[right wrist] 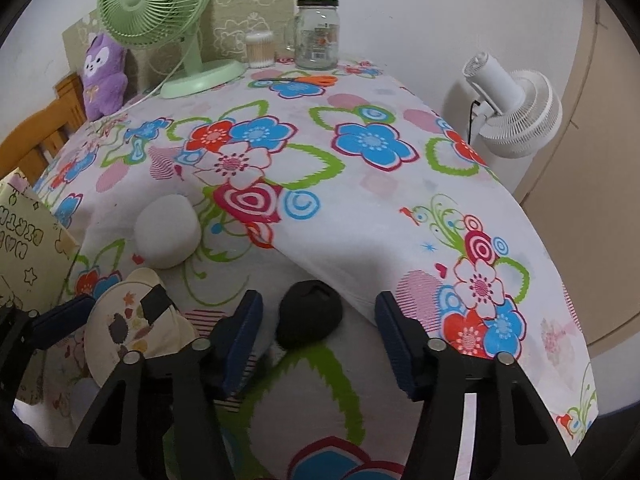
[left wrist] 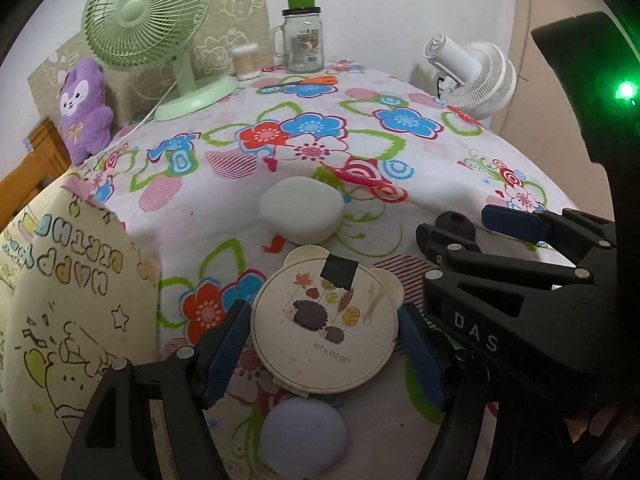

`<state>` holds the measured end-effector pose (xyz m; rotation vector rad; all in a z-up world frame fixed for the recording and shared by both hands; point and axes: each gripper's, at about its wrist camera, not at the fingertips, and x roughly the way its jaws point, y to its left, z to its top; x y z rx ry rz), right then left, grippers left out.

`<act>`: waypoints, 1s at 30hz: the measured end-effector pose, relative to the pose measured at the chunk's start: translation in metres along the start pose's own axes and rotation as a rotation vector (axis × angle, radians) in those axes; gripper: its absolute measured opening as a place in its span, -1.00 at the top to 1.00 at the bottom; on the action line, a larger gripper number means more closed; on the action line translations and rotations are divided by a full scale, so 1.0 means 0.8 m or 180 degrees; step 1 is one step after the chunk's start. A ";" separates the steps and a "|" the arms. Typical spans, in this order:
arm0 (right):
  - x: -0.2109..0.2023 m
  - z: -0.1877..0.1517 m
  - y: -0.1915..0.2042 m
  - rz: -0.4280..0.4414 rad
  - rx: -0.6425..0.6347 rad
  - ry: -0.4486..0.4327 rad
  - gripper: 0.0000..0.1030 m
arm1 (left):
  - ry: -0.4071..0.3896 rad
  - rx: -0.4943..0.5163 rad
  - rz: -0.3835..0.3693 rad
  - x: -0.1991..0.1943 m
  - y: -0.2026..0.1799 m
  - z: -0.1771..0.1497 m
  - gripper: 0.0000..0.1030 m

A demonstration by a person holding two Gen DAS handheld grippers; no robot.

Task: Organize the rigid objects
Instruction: 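Close the left tool on the beige compact while the right tool closes on the black key fob, then carry the beige compact and black key fob with both tools to the yellow box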

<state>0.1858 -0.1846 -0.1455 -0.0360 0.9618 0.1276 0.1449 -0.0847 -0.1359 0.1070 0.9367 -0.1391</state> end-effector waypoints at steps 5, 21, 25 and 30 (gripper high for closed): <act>-0.005 -0.003 0.022 -0.0034 -0.0167 -0.0042 0.31 | -0.0008 -0.0018 0.0025 -0.003 0.008 -0.004 -0.48; -0.044 -0.009 0.027 0.0108 0.0006 -0.0085 0.32 | -0.0126 -0.0079 -0.0025 -0.036 0.007 -0.005 -0.48; -0.060 -0.009 0.025 0.0125 0.0027 -0.0142 0.32 | -0.0180 -0.0060 -0.0014 -0.050 0.002 -0.004 -0.48; -0.080 -0.011 0.024 0.0126 0.0036 -0.0202 0.32 | -0.0237 -0.0052 -0.0027 -0.065 -0.003 -0.004 -0.48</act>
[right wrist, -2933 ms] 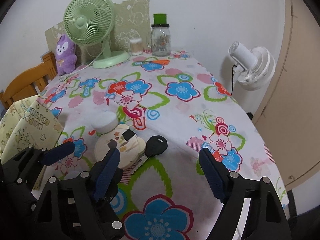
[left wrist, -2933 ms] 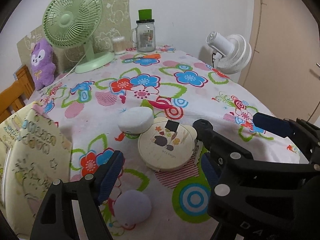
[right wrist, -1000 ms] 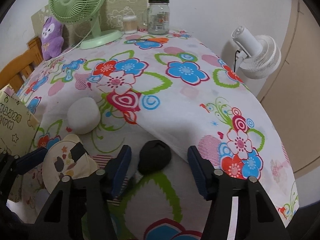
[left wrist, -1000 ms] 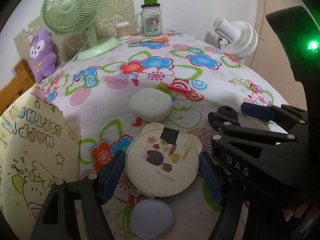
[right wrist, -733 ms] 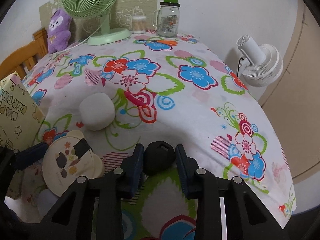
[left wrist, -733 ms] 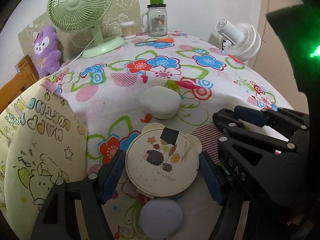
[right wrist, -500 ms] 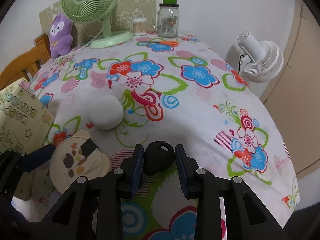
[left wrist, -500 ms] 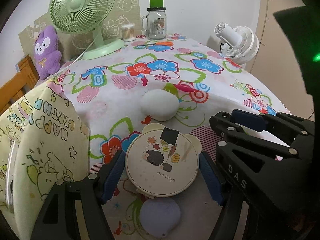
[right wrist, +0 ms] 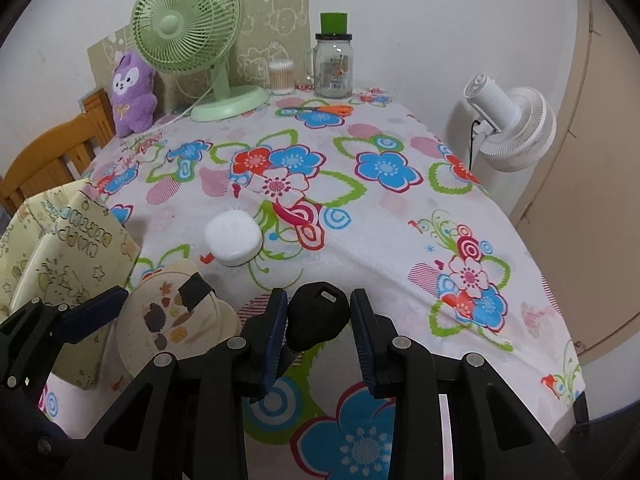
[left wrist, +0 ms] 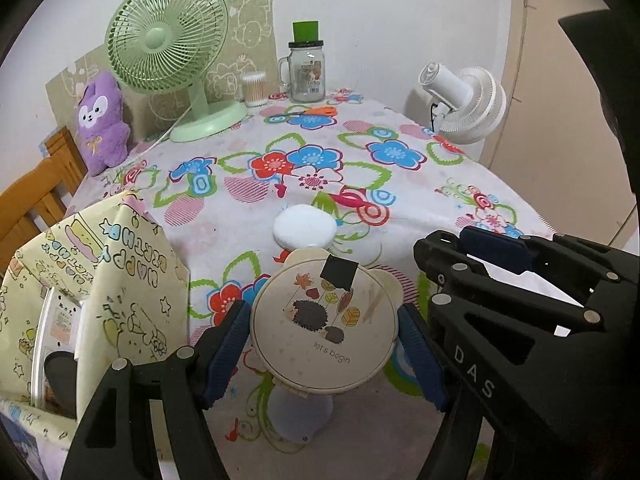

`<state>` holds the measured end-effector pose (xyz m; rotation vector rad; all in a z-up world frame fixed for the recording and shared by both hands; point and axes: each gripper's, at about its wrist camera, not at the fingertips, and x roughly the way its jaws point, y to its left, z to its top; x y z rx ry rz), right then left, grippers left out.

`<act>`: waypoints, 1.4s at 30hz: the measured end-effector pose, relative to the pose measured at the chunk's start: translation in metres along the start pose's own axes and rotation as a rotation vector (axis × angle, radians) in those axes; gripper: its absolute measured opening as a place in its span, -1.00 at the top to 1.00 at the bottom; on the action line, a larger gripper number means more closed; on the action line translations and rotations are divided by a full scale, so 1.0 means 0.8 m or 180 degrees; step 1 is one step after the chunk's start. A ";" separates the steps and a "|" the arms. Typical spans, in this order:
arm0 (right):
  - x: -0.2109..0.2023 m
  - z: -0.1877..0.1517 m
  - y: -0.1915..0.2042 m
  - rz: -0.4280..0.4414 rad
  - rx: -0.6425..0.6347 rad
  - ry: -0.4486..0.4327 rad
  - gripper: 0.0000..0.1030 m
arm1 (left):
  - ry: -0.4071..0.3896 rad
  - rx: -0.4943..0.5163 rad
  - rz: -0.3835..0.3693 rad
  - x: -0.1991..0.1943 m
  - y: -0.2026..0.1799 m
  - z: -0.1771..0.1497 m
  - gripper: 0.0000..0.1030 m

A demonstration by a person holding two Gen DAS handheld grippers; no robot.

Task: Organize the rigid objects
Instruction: 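Carry the beige compact and black key fob with both tools to the yellow box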

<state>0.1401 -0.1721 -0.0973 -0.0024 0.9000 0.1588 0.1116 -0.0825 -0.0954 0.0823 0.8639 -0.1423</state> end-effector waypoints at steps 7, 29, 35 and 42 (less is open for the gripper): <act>-0.028 -0.002 0.003 -0.0020 -0.0008 -0.0081 0.32 | -0.0074 0.0024 -0.0019 -0.024 -0.004 -0.001 -0.48; -0.103 0.006 0.035 -0.0013 -0.0083 -0.0360 0.32 | -0.0303 0.0106 0.0053 -0.095 0.012 0.002 -0.48; -0.116 0.011 0.049 0.0017 -0.0120 -0.0414 0.32 | -0.0339 0.0113 0.0062 -0.109 0.023 0.003 -0.48; -0.125 0.018 0.066 0.0080 -0.0145 -0.0455 0.32 | -0.0390 0.0095 0.0103 -0.120 0.037 0.003 -0.48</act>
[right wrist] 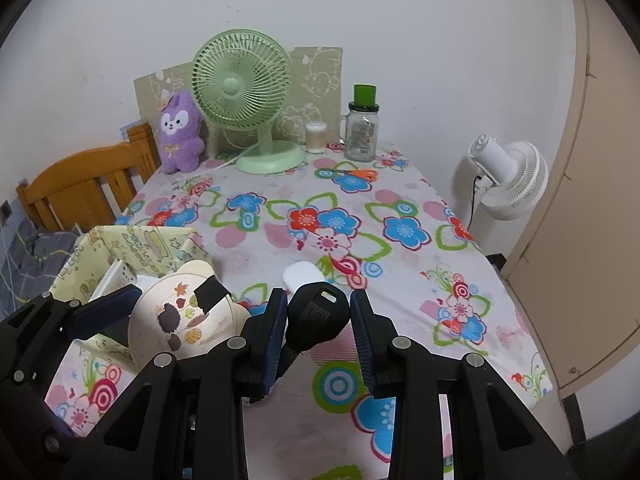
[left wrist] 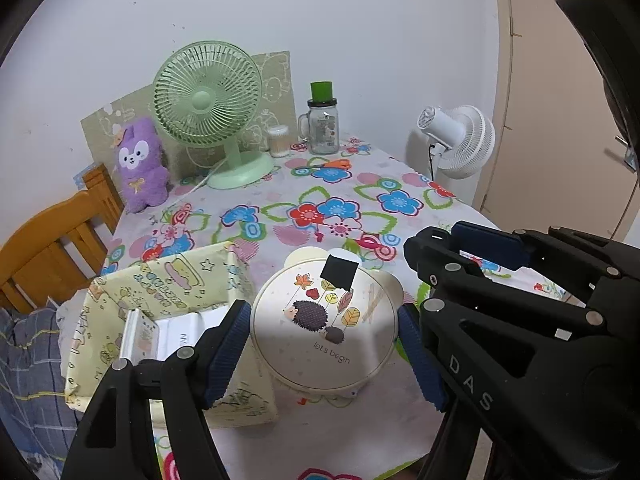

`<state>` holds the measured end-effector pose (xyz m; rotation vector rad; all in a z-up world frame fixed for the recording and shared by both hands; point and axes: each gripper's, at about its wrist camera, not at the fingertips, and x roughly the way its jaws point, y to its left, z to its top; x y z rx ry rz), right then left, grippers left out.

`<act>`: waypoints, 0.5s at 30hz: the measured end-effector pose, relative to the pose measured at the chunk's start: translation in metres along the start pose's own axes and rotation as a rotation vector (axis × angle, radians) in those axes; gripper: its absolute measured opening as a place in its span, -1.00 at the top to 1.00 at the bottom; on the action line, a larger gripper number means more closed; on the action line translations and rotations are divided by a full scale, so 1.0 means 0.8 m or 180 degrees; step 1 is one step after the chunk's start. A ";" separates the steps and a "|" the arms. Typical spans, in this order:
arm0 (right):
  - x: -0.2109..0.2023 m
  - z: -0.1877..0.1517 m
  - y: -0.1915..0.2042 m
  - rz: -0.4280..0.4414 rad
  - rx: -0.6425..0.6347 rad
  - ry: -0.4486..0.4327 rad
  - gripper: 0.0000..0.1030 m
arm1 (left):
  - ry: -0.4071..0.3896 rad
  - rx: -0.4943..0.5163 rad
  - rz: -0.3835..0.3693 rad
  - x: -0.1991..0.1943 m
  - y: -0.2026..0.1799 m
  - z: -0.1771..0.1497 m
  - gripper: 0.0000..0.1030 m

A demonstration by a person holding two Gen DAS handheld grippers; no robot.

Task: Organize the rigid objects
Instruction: 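Carry the beige compact and black key fob with both tools to the yellow box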

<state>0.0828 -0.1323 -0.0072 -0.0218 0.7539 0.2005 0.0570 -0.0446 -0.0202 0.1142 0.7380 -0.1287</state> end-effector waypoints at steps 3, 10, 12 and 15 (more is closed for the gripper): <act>-0.001 0.002 0.006 0.0016 -0.0011 -0.0008 0.32 | 0.0006 -0.0013 -0.0005 -0.001 0.007 0.000 -0.48; 0.001 0.007 0.022 0.0040 -0.0044 -0.0016 0.32 | -0.0017 -0.0042 0.0056 -0.003 0.022 0.000 -0.48; 0.003 0.009 0.026 0.0053 -0.0050 -0.0006 0.32 | -0.0013 -0.0054 0.0066 -0.001 0.027 0.000 -0.48; 0.007 0.010 0.034 0.0059 -0.0076 0.0000 0.32 | -0.0013 -0.0066 0.0083 0.000 0.033 -0.001 -0.48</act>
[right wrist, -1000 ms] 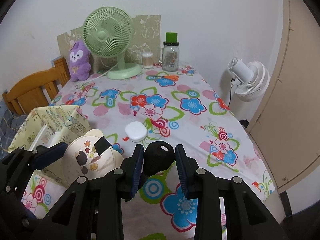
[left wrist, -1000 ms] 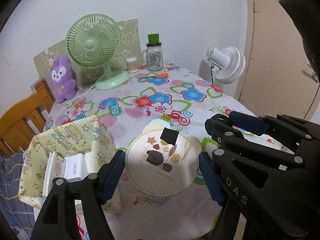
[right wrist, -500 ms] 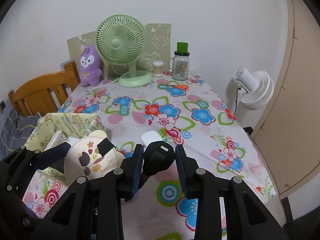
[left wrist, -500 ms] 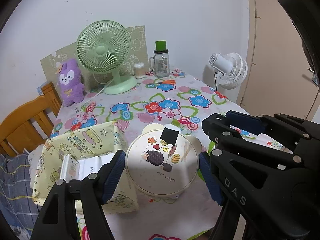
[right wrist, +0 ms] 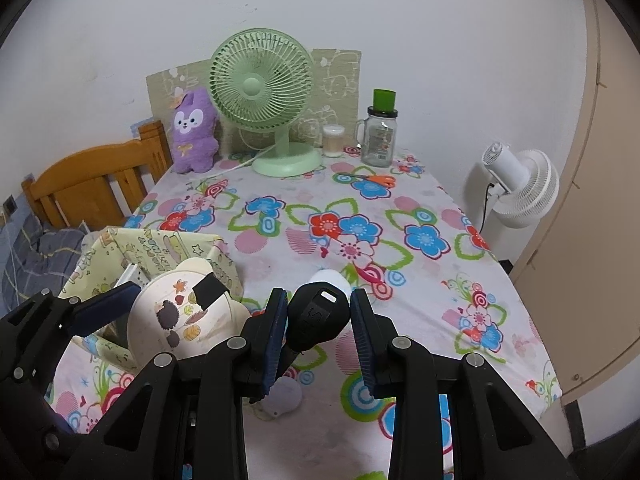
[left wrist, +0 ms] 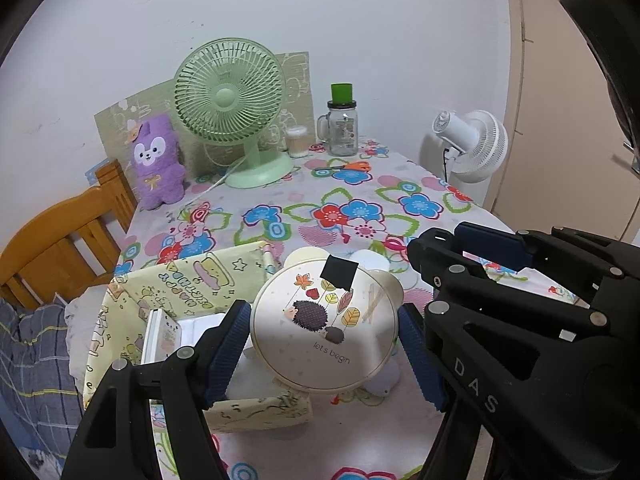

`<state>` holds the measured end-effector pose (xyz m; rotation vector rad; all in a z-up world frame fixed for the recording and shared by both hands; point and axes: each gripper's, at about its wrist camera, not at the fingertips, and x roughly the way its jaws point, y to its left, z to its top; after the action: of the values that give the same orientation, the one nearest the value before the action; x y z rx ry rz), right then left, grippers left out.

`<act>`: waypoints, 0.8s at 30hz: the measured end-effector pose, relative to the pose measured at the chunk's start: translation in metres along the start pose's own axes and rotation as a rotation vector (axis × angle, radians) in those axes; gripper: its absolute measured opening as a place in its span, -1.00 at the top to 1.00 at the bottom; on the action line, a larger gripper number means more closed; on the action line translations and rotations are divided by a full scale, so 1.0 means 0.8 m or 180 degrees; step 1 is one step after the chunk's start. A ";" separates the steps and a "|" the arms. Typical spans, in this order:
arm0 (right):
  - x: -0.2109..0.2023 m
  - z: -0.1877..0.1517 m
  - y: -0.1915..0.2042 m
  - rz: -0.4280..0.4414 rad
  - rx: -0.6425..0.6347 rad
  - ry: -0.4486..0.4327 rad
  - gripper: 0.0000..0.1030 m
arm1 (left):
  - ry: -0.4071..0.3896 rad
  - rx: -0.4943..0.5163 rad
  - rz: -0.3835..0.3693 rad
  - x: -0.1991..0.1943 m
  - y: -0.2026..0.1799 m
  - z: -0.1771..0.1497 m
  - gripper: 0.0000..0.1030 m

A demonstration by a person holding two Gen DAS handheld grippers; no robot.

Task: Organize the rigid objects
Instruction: 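Carry the beige compact and black key fob with both tools to the yellow box, then lower the beige compact and black key fob into the yellow box and open both tools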

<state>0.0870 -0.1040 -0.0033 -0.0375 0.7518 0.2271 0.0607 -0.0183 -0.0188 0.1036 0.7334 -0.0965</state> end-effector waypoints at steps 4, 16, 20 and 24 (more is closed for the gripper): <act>0.004 0.004 0.009 0.0013 -0.0025 0.0005 0.32 | -0.0001 -0.0018 0.0014 0.002 0.011 0.000 -0.48; 0.023 0.014 0.043 0.0118 -0.0137 0.0060 0.32 | 0.0044 -0.0133 0.0098 0.010 0.046 -0.005 -0.48; 0.028 0.017 0.054 0.0148 -0.0180 0.0068 0.32 | 0.0053 -0.0165 0.0131 0.012 0.057 -0.006 -0.48; 0.033 0.020 0.064 0.0179 -0.0210 0.0081 0.32 | 0.0068 -0.0188 0.0155 0.015 0.067 -0.006 -0.48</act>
<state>0.1053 -0.0476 -0.0067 -0.0819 0.7713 0.3055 0.0726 0.0350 -0.0272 0.0662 0.7541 -0.0273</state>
